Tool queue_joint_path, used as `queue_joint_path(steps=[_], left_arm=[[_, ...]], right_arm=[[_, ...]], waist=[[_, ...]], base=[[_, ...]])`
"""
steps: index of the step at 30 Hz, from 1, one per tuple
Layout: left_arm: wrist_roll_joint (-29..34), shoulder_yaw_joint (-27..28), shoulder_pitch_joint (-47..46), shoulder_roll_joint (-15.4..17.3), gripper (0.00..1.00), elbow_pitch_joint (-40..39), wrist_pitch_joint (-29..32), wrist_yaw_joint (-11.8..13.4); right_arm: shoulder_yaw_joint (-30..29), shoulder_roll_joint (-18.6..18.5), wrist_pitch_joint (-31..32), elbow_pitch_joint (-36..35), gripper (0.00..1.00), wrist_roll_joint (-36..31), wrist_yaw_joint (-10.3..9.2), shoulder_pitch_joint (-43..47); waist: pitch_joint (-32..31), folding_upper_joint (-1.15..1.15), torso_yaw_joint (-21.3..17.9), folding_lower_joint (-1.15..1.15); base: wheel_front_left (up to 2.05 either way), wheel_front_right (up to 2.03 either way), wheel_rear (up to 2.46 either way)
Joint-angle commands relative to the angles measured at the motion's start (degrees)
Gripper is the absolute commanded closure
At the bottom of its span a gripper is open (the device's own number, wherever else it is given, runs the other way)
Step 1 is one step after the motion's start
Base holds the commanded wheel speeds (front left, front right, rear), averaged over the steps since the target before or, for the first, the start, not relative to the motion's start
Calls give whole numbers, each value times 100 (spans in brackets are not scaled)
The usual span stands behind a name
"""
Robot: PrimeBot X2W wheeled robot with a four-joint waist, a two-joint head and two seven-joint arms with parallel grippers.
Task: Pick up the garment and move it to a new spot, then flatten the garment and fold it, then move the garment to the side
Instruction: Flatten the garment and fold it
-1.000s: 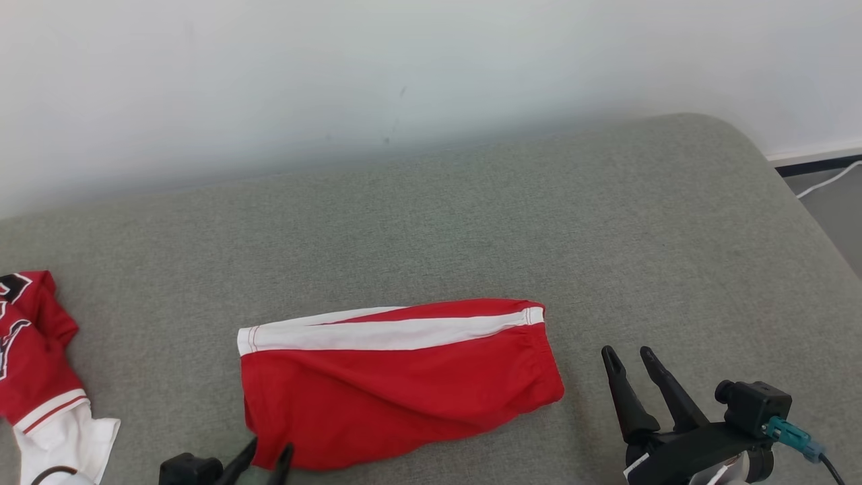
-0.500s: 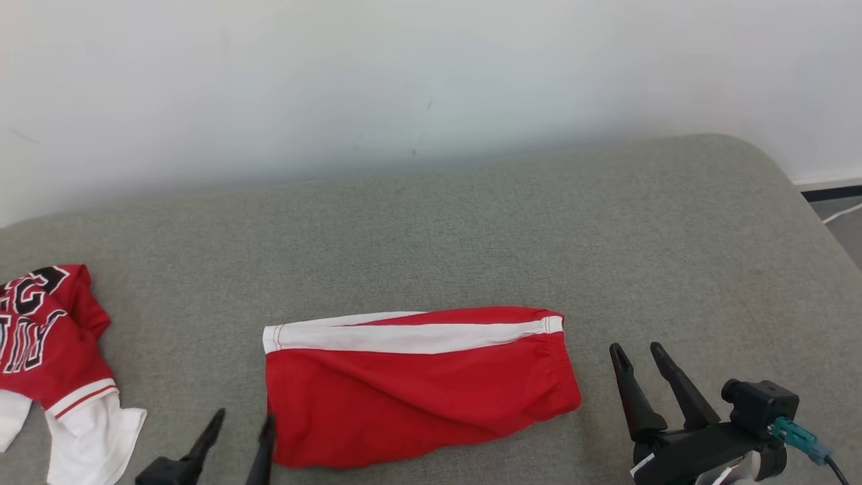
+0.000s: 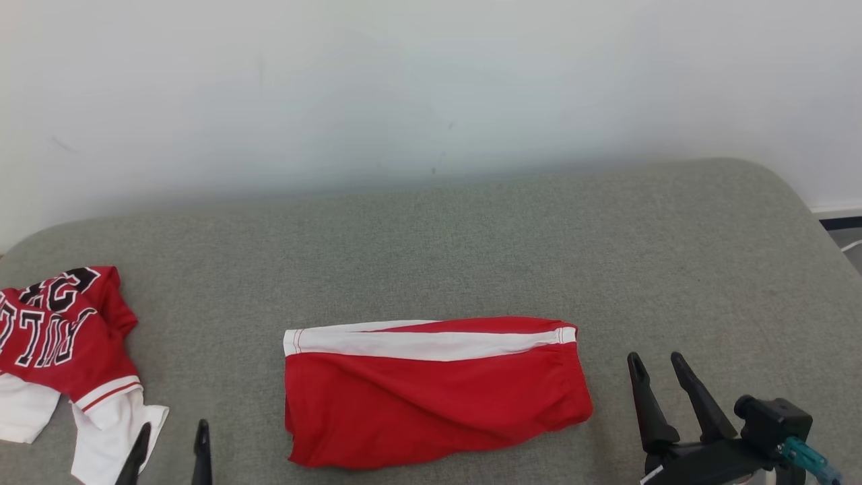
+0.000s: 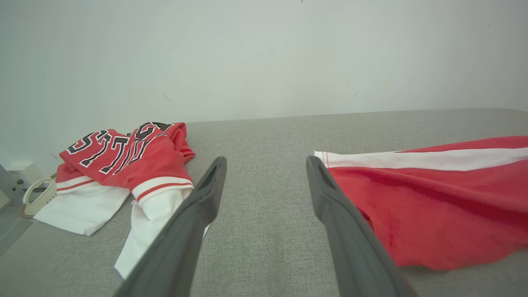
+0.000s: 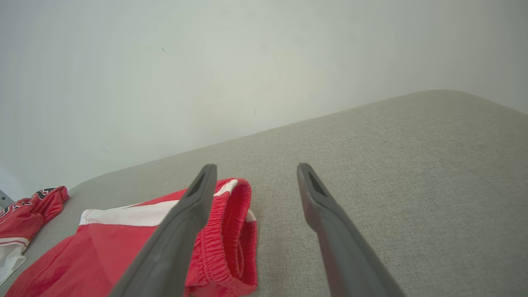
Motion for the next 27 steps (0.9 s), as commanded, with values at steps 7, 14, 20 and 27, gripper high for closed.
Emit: queue_joint_path(steps=[7,14,20,27], left_arm=[[203,443,371,-158,0,-202,-18,-132],[409,604,542,-336,0,-289,-18,-200],[517,715,582,-471,0,-272,-18,-303],[627,820,625,-600,0,-254,-19,-367]], right_arm=[[-313,150,-18,-41,0,-410,3,296],[-437,300,177,-165,0,-872,3,441],[-522,368,282,-299,0,-1065,3,513],[-612,411,376,-433,0,-1149,3,554]], waist=[[-101,0,82,0],[-125,0,77,0],[-107,0,44,0],[-85,0,11,0]], base=[[0,0,0],[0,0,0],[0,0,0],[0,0,0]])
